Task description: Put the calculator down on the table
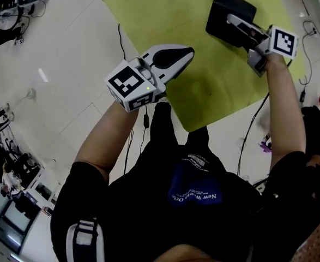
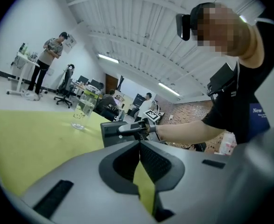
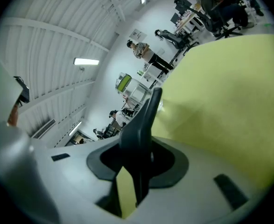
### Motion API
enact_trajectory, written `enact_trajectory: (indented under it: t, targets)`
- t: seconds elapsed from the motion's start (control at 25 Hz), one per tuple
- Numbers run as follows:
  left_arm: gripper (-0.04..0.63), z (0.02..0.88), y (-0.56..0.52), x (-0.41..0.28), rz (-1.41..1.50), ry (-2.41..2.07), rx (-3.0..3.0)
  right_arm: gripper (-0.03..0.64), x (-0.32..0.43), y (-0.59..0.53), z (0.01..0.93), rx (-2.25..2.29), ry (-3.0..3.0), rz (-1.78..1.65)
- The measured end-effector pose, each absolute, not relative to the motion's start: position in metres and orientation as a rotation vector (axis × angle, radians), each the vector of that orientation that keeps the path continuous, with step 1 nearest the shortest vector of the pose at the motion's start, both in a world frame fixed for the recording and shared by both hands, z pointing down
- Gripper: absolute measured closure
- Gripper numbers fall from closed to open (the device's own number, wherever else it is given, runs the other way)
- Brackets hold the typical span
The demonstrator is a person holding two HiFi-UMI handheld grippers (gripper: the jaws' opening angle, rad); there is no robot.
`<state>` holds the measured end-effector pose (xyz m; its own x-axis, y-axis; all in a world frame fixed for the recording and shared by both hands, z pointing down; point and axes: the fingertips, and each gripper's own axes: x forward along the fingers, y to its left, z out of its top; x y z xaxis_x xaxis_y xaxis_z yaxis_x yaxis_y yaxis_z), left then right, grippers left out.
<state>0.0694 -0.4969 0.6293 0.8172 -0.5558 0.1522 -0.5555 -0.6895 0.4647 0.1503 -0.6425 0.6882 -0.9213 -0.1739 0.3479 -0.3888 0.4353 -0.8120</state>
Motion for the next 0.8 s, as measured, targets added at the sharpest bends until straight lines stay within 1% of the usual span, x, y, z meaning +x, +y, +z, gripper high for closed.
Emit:
enact_trajectory:
  t: [0.16,0.32,0.36,0.4,0.44,0.56,0.68,0.76,0.8]
  targets:
    - [0.588,0.636,-0.486,0.085,-0.037,-0.796,2.552,0.508,0.147,-0.641,0.689,0.468,-2.492,1.501]
    - [0.588,0.634,-0.482,0.098,-0.1,-0.771,2.577,0.503,0.156,-0.648,0.703,0.551,-2.417,1.296]
    - [0.588,0.63,-0.482,0.1,-0.116,-0.762,2.583,0.487,0.165,-0.652,0.709,0.634,-2.35,1.215]
    - [0.588,0.627,-0.483,0.099,-0.125,-0.755,2.584,0.454,0.173,-0.658,0.714,0.715,-2.279,1.139]
    - [0.588,0.624,-0.486,0.097,-0.128,-0.75,2.581,0.434,0.175,-0.664,0.715,0.765,-2.232,1.077]
    - [0.588,0.621,-0.49,0.091,-0.124,-0.744,2.567,0.389,0.167,-0.676,0.708,0.798,-2.214,0.939]
    - [0.588,0.624,-0.475,0.098,-0.121,-0.735,2.569,0.289,0.18,-0.671,0.712,0.887,-2.169,0.772]
    - [0.588,0.627,-0.462,0.105,-0.121,-0.73,2.573,0.244,0.195,-0.665,0.717,0.951,-2.135,0.679]
    - [0.588,0.628,-0.459,0.108,-0.123,-0.73,2.572,0.235,0.202,-0.663,0.719,0.981,-2.121,0.633]
